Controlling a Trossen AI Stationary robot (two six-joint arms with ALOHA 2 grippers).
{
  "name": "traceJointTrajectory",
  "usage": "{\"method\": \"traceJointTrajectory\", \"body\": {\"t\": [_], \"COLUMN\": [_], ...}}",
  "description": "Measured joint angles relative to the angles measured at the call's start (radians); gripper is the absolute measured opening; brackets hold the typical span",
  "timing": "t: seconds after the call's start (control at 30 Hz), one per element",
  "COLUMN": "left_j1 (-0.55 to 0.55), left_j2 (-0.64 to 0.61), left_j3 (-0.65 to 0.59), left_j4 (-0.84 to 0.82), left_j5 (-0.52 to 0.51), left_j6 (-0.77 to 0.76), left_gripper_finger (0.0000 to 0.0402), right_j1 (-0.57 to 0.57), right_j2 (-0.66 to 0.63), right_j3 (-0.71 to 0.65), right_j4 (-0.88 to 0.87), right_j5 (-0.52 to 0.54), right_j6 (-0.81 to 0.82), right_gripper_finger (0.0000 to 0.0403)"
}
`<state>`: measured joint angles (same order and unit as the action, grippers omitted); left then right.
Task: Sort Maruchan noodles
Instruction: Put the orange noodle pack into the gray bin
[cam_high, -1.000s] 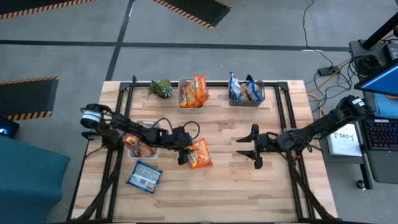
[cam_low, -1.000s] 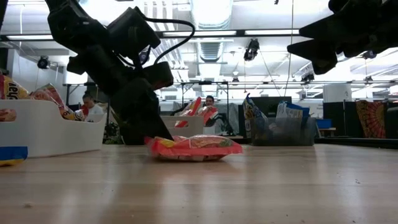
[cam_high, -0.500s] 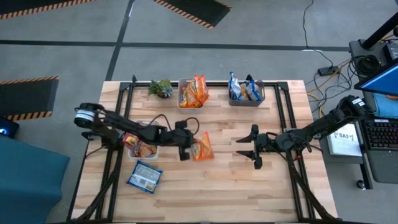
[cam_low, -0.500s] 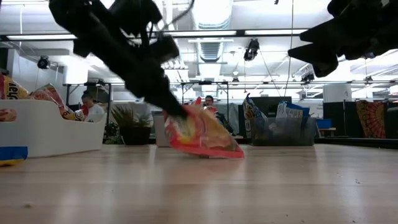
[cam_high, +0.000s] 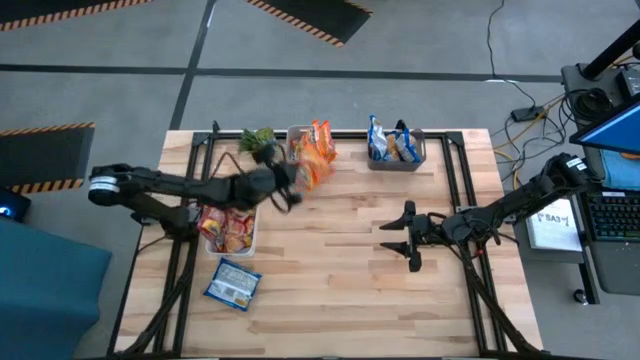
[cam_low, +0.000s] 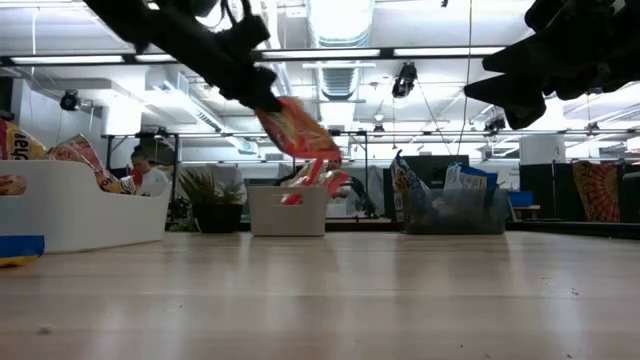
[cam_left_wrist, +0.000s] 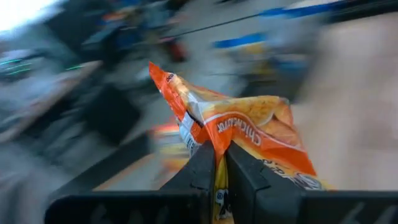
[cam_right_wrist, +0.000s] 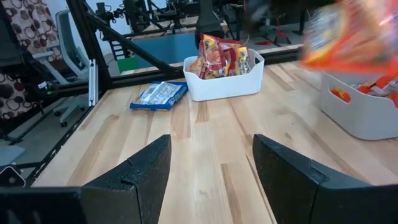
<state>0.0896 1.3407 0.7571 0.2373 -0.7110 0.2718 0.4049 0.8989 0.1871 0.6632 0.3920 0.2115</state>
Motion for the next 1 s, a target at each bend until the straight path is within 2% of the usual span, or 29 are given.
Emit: {"method": "traceJointTrajectory", "body": {"t": [0.1,0.27,0.37,0.53,0.7,0.87,1.0], "left_j1": [0.105,0.259,0.307,0.321,0.307,0.307,0.302], "left_j2": [0.004,0.053,0.087,0.171,0.297,0.412,0.462], "left_j3": [0.001,0.002,0.002,0.057,0.223,0.39,0.443], "left_j4": [0.063,0.12,0.129,0.071,-0.131,-0.466,-0.551], "left_j5": [-0.077,-0.061,-0.033,-0.056,-0.217,-0.22,-0.201], "left_j6": [0.044,0.045,0.045,0.034,-0.011,-0.167,-0.219], "left_gripper_finger": [0.0005,0.0004,0.0004,0.0004,0.0009,0.0033,0.0046], "right_j1": [0.0,0.0,0.0,0.0,0.0,0.0,0.0], "right_j2": [0.0,0.0,0.0,0.0,0.0,0.0,0.0], "right_j3": [0.0,0.0,0.0,0.0,0.0,0.0,0.0], "right_j4": [0.0,-0.001,-0.002,-0.005,-0.006,-0.008,-0.019], "right_j5": [0.0,0.0,0.0,0.001,0.002,0.003,0.002], "right_j6": [0.0,-0.002,-0.003,-0.013,-0.014,-0.012,0.001], "right_gripper_finger": [0.0215,0.0215,0.0215,0.0215,0.0215,0.0215,0.0215]}}
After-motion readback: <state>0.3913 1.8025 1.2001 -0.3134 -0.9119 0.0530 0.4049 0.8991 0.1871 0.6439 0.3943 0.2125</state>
